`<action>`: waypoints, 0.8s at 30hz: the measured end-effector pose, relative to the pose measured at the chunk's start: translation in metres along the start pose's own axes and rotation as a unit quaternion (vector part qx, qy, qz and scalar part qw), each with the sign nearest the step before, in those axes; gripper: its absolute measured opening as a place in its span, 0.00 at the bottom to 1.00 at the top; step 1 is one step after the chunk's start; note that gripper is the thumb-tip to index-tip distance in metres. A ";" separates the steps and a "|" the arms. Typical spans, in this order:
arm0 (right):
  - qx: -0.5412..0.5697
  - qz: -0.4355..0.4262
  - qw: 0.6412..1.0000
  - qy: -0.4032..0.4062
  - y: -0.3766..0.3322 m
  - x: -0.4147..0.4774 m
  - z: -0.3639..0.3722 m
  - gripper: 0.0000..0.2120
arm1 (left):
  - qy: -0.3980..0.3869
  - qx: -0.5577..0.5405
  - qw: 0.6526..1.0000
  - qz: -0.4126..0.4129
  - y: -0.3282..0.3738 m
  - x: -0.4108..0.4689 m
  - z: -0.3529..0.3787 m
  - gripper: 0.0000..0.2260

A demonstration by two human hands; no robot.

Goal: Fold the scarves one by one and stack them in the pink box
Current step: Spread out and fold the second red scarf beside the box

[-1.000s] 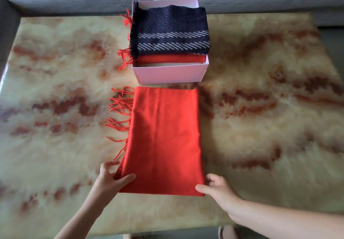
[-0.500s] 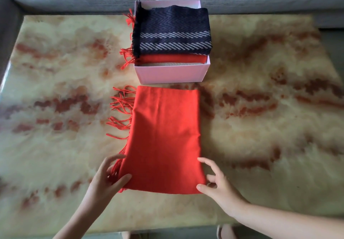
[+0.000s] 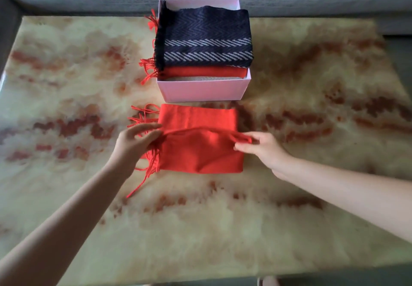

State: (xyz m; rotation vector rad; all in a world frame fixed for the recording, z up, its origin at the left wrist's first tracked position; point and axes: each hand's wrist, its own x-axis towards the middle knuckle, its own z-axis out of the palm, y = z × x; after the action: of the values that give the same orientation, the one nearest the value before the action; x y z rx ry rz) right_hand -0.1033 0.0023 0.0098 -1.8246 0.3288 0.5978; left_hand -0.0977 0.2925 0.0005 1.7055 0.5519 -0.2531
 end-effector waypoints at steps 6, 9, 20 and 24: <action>-0.177 -0.042 0.973 0.142 -0.017 0.062 0.004 0.12 | 0.050 0.019 0.999 -0.005 0.007 0.059 0.013 0.08; -0.213 -0.001 0.966 0.148 -0.017 0.076 0.006 0.12 | 0.058 0.001 0.998 -0.020 0.007 0.073 0.020 0.10; -0.139 0.083 0.987 0.021 0.025 0.041 -0.001 0.33 | 0.057 0.298 0.951 0.063 -0.027 0.030 0.024 0.40; -0.085 0.131 0.988 0.000 0.049 0.043 0.010 0.24 | 0.069 0.311 0.948 0.018 -0.047 0.024 0.018 0.37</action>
State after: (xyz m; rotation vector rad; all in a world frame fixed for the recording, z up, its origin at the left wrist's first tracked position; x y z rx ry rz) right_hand -0.0941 -0.0008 -0.0553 -1.9593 0.5383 0.8282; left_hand -0.0977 0.2856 -0.0547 2.3589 0.5779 -0.3026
